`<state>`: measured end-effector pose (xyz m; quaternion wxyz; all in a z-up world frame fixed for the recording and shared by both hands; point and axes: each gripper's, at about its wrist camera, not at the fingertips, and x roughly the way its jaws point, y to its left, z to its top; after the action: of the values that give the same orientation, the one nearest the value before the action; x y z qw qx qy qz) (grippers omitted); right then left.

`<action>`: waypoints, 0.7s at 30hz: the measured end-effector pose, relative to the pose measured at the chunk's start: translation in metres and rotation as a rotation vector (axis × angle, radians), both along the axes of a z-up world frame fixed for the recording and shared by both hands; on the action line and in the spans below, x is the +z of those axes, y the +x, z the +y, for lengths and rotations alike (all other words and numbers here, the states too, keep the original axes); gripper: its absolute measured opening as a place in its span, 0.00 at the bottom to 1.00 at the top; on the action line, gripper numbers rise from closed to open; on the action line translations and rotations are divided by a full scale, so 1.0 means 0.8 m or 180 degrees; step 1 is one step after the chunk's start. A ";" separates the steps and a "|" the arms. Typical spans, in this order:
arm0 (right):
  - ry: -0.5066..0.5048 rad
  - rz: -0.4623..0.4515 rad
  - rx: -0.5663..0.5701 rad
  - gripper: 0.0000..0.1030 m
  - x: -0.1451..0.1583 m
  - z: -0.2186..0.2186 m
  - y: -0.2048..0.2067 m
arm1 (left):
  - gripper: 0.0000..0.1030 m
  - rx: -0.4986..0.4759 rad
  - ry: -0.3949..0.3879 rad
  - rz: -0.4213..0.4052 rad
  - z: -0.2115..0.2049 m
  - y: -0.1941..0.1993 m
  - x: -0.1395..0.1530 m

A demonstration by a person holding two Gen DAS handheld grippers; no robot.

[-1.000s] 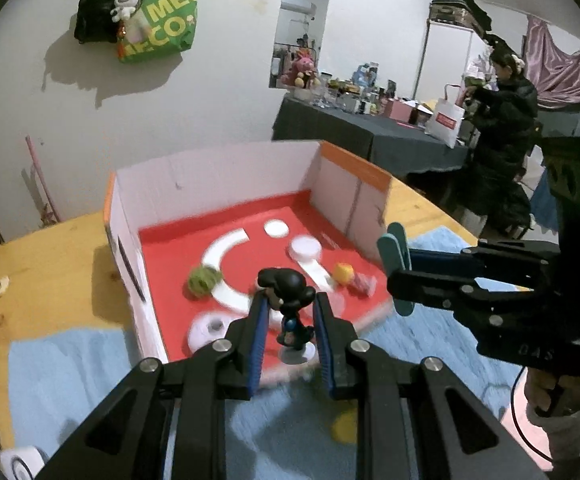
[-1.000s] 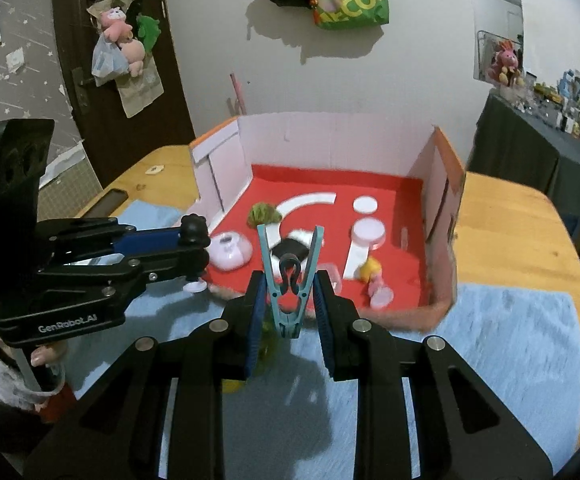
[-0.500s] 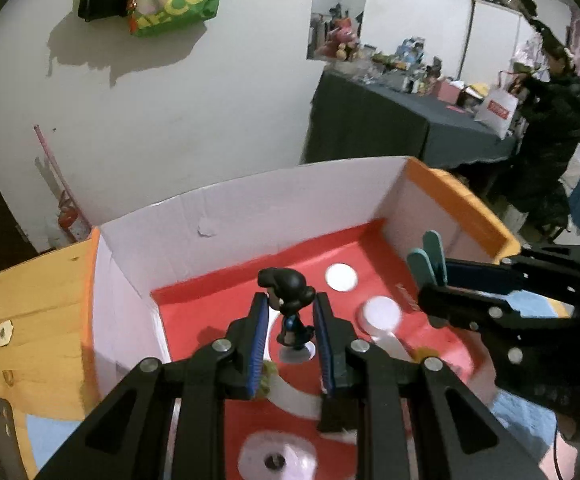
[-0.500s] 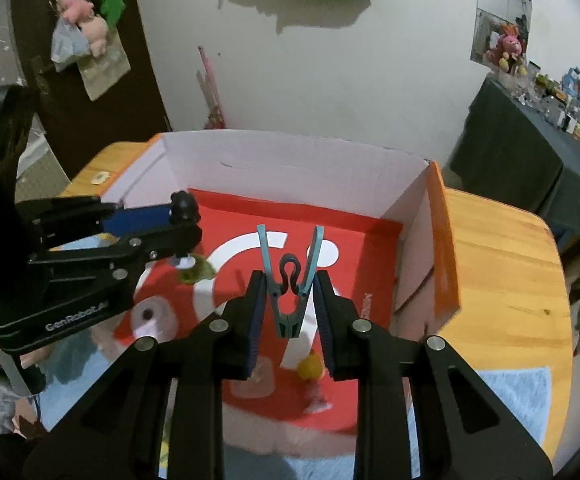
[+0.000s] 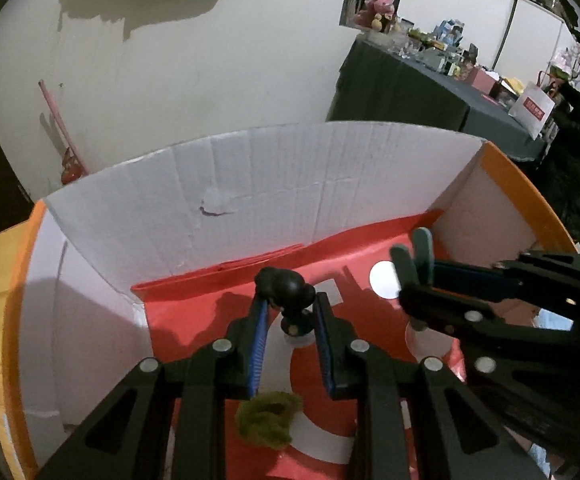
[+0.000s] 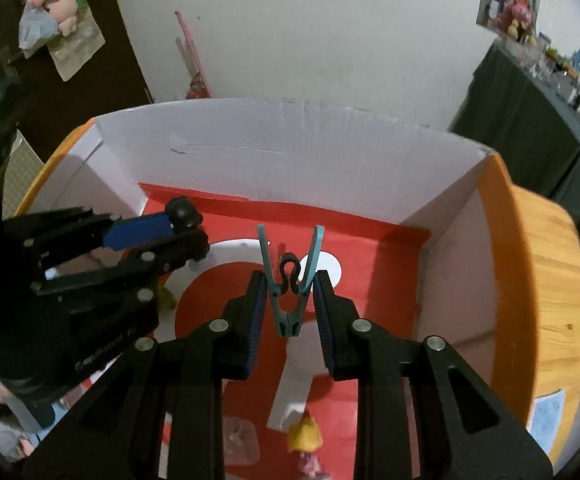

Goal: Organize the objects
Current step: 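Carry the figurine and teal clip into the red box and lower them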

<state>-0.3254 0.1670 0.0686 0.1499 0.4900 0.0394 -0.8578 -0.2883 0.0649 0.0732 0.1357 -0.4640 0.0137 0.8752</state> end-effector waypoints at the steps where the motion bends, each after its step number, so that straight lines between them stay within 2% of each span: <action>1: -0.0012 -0.0061 -0.0004 0.22 -0.003 0.000 -0.007 | 0.23 0.0001 -0.0014 -0.0021 0.001 -0.002 -0.001; 7: 0.0010 -0.0331 -0.0090 0.22 -0.022 0.003 -0.034 | 0.21 0.0050 -0.0015 -0.0211 -0.003 -0.016 -0.009; 21: 0.0123 -0.0472 -0.0140 0.22 -0.036 0.015 -0.051 | 0.22 0.0042 0.0050 -0.0532 0.000 -0.047 -0.010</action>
<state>-0.3663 0.1793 0.0400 0.1241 0.5558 0.0339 -0.8213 -0.3256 0.0651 0.0650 0.1343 -0.5345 -0.0076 0.8344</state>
